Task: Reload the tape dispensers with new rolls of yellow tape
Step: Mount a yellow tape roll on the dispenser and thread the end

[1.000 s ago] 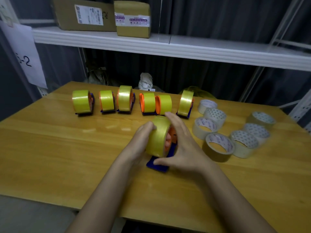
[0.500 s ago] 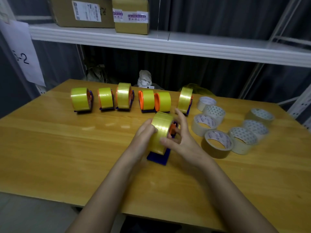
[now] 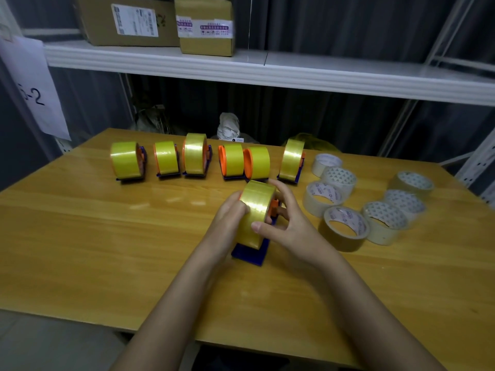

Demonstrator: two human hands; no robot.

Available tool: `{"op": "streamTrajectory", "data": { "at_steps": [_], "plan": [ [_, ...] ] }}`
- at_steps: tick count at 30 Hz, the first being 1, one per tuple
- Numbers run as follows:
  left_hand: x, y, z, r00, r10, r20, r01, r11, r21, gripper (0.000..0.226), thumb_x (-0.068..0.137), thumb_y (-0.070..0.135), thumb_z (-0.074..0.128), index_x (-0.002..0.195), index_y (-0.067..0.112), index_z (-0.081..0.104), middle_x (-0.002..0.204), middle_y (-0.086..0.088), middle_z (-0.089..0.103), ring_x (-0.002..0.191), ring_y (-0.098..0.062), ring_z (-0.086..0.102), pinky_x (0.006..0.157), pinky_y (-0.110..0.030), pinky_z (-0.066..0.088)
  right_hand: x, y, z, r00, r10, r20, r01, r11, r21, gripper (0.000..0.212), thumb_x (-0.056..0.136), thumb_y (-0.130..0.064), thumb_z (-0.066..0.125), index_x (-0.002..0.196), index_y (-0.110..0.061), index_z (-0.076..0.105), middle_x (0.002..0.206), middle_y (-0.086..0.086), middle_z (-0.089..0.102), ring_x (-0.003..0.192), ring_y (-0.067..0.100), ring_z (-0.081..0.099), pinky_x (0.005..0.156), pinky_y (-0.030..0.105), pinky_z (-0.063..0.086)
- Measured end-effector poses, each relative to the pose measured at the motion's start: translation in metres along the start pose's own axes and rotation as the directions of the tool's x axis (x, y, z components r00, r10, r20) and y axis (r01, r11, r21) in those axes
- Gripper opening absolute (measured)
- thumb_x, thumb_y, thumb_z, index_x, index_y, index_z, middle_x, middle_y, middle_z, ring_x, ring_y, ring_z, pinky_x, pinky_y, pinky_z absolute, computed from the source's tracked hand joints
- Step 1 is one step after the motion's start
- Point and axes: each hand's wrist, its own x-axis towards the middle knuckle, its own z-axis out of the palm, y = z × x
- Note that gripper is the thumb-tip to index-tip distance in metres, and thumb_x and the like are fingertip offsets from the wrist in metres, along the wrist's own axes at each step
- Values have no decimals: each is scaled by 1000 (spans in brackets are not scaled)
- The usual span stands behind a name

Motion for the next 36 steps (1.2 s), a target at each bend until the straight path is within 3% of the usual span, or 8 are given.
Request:
{"op": "streamTrajectory", "data": {
  "at_steps": [5,11,15,20,25,28,32,36],
  "plan": [
    [1,-1,3,996,-55,-65,58,997,45,17,92,35,44,98,30,59,83,10,66,72,7,61,64,-11,48,-2,2,2,999,-34,-9,34,999,30,94,68,-41,82,143,-45,24,141,-9,36,116,-8,49,95,31,53],
    [-4,8,7,989,-112,-100,124,985,118,81,85,74,33,142,17,43,143,-2,46,133,-17,40,115,-37,26,-4,4,3,999,-29,-28,28,999,-41,95,70,-61,74,144,-57,15,156,-16,17,138,-2,26,111,32,35],
    [-8,8,12,989,-114,-96,130,974,183,74,88,63,12,149,23,23,152,7,28,142,-11,21,108,-23,14,-6,-6,1,992,-108,-70,97,984,-147,70,79,-54,65,140,-57,31,155,-23,20,142,-6,17,115,34,28],
    [0,-9,8,985,-146,-86,162,962,221,114,62,97,13,146,23,35,148,-3,42,137,-17,36,115,-45,27,-7,-23,-4,991,-88,-105,40,918,-395,60,82,-37,70,136,-45,46,152,-18,33,140,-1,26,115,33,28],
    [0,-7,6,993,-119,17,113,970,215,83,80,76,26,143,24,40,143,6,46,134,-7,39,113,-37,30,-5,-38,-13,991,-76,-110,8,855,-518,60,78,-37,69,135,-38,52,144,-19,45,127,1,45,95,17,33],
    [1,-7,0,979,-194,56,178,960,217,39,81,38,46,120,34,52,107,24,65,111,-8,57,82,-18,47,-4,-43,-17,995,-47,-87,-8,840,-542,56,76,-42,67,131,-39,55,127,-13,61,96,8,60,83,26,50],
    [-10,0,-1,957,-167,238,115,969,217,64,83,17,59,136,33,30,118,24,50,100,19,52,81,-6,42,-1,-41,-21,999,-3,-45,-23,826,-563,61,69,-55,58,128,-41,53,111,0,65,92,16,61,80,42,53],
    [-12,1,0,947,-187,260,114,956,270,73,92,2,54,149,22,13,128,15,42,109,11,47,89,-6,42,-2,-37,-22,1000,7,-30,-23,812,-583,52,76,-44,63,127,-35,55,110,4,65,90,22,62,77,45,53]
  ]
}}
